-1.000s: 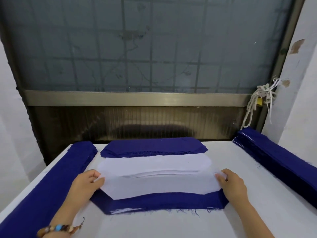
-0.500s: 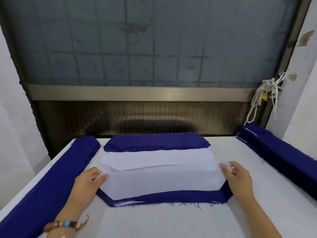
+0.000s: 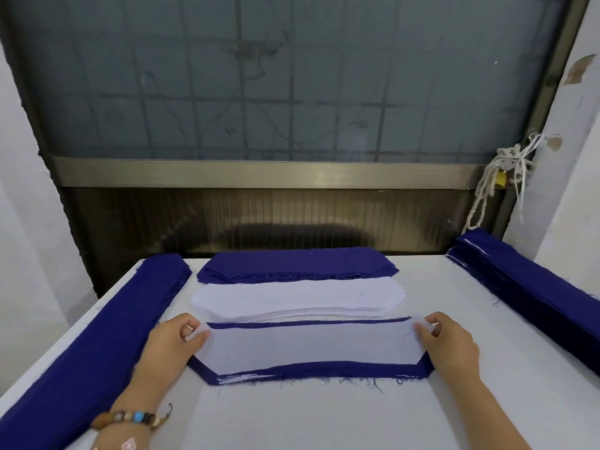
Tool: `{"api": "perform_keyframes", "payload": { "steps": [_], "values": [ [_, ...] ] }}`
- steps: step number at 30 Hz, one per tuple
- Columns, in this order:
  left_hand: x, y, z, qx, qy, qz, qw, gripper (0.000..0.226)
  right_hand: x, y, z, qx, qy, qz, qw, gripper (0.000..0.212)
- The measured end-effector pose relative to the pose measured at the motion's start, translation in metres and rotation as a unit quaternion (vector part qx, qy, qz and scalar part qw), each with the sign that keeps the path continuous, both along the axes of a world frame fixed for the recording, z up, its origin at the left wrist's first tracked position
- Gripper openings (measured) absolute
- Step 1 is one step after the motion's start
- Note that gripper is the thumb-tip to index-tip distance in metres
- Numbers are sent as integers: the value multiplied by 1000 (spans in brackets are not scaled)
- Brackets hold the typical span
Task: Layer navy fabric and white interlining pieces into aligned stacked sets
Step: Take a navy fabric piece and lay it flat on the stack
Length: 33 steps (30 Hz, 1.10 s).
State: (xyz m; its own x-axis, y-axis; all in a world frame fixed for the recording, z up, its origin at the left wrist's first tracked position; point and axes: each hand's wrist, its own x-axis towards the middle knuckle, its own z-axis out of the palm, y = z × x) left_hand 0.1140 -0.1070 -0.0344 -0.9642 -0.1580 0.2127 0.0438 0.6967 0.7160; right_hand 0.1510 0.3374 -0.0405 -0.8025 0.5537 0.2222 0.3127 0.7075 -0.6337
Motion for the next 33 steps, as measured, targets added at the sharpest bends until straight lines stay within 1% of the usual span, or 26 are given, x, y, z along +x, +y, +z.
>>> {"api": "perform_keyframes", "payload": {
  "steps": [8, 14, 18, 21, 24, 25, 27, 29, 33],
  "values": [
    [2, 3, -1, -9, 7, -10, 1000, 17, 0, -2, 3, 43, -5, 10, 999, 11],
    [2, 3, -1, -13, 7, -8, 1000, 17, 1, -3, 4, 48, -9, 12, 999, 8],
    [3, 5, -1, -30, 3, -4, 1000, 16, 2, -3, 4, 46, -5, 11, 999, 14],
    [4, 6, 1, -53, 27, 4, 998, 20, 1, -1, 1, 71, 12, 0, 997, 15],
    [5, 7, 4, -84, 67, 12, 994, 26, -1, -1, -1, 111, 59, -1, 992, 6],
    [6, 8, 5, -86, 81, 1, 993, 26, -2, -2, 0, 115, 70, 7, 991, 8],
    [8, 10, 6, -67, 100, -44, 992, 21, -3, -3, 0, 118, 66, 36, 990, 15],
    [10, 13, 5, -41, 87, -82, 992, 16, -4, -5, -1, 133, 41, 64, 988, 16],
    [8, 14, 1, -12, 54, -97, 994, 17, -3, -4, -1, 142, 34, 77, 986, 14]
  ]
}}
